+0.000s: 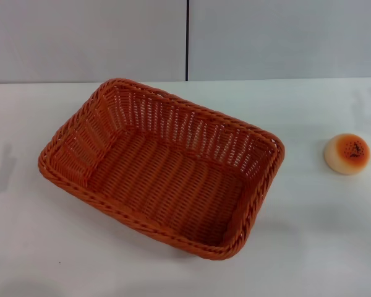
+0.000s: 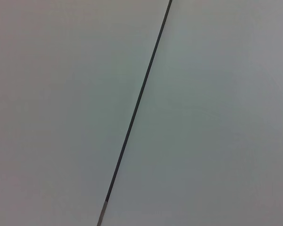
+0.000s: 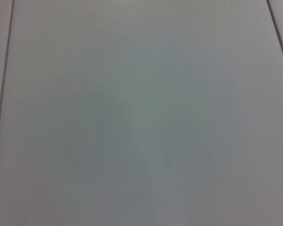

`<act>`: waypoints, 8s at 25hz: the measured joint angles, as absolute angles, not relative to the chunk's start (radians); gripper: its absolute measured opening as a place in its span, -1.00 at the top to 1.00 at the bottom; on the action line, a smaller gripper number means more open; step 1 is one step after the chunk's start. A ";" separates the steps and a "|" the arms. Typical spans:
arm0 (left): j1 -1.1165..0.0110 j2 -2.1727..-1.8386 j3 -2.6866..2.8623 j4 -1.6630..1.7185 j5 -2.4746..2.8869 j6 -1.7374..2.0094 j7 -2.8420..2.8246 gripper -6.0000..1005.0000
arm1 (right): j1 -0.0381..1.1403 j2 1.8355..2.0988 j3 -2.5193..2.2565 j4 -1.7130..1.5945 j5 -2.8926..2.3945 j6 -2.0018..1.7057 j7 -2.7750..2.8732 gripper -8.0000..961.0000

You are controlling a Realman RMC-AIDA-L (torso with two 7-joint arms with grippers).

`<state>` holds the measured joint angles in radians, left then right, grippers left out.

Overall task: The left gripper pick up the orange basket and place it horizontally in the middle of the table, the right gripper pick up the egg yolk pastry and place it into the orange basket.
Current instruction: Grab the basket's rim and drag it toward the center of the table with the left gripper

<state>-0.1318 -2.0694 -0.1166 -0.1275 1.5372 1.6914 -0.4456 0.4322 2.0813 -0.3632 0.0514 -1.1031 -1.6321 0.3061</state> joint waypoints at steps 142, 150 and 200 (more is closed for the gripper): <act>-0.357 -2.069 1.276 1.498 2.586 1.319 -2.677 0.61 | 0.368 2.078 -0.298 0.010 -1.091 -1.647 0.371 -0.15; -0.315 -2.067 1.160 1.513 2.526 1.367 -2.761 0.63 | 0.383 2.076 -0.298 -0.047 -1.091 -1.638 0.370 -0.14; -0.153 -2.061 0.943 1.480 2.210 1.444 -2.649 -0.40 | 0.378 2.075 -0.314 -0.074 -1.101 -1.618 0.371 -0.08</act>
